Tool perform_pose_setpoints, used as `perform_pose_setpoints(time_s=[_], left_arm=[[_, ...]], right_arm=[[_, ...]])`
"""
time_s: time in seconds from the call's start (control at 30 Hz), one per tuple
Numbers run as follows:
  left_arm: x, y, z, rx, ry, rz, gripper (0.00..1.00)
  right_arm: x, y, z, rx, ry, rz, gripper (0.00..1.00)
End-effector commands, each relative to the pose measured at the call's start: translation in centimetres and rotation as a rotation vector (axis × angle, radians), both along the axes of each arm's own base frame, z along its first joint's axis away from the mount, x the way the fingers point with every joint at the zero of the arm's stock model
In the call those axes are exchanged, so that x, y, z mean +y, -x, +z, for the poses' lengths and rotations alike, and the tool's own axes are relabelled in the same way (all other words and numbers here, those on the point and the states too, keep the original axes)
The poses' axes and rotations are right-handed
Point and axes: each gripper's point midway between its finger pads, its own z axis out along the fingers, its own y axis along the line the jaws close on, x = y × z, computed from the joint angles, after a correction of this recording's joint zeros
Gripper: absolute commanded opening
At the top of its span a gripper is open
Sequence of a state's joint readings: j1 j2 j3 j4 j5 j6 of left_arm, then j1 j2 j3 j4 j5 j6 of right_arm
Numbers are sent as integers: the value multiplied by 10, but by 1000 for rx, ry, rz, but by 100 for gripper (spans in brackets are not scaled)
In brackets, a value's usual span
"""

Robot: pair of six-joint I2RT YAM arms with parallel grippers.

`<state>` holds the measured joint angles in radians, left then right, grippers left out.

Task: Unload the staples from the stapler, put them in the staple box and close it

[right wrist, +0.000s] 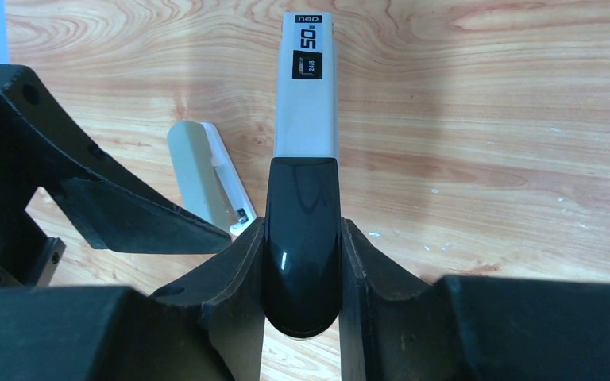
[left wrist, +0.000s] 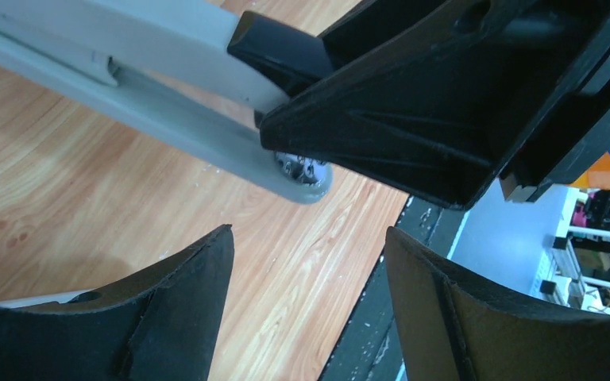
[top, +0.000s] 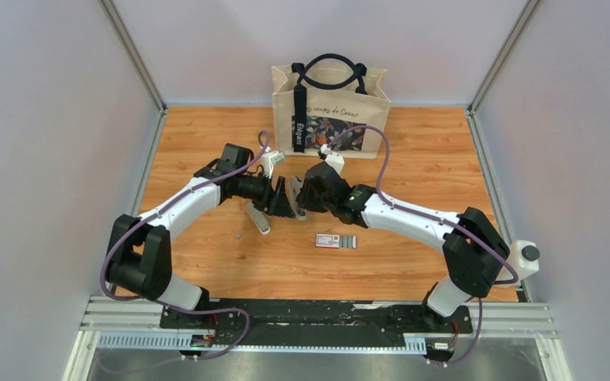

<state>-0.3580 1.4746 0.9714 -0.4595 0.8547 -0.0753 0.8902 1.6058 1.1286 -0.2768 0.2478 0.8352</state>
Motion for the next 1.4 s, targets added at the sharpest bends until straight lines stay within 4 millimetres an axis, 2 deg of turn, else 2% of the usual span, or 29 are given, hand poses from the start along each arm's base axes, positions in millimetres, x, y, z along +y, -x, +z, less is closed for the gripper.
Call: perform_pose_setpoints(time_s=[0.0, 0.1, 0.17, 0.43, 0.67, 0.73, 0.77, 0.83, 1.13, 1.33, 1.37], left_arm=[[-11, -6, 9, -19, 58, -6, 74], [-13, -8, 10, -40, 66, -20, 64], [-13, -10, 9, -50, 60, -25, 62], [-13, -5, 2, -54, 61, -51, 59], [-14, -11, 3, -81, 57, -53, 58], [-13, -15, 4, -103, 50, -50, 54], [-13, -16, 4, -121, 46, -57, 46], [-12, -16, 2, -125, 43, -63, 41], [-12, -9, 0, -141, 62, -101, 43], [-5, -16, -4, -206, 0, -98, 24], [-3, -19, -5, -227, -16, -99, 18]], right_arm=[[22, -13, 58, -105, -201, -56, 0], [26, -9, 65, -100, -242, -49, 0], [25, -8, 68, -100, -251, -49, 0], [30, -5, 75, -91, -296, -41, 0], [40, 2, 74, -47, -365, -20, 0], [37, 4, 75, -47, -368, -21, 0], [36, 5, 74, -46, -373, -21, 0], [35, 7, 81, -54, -393, -19, 0], [43, 15, 94, -43, -482, 20, 0], [41, 26, 96, -62, -484, 86, 0], [40, 28, 97, -80, -478, 105, 0]])
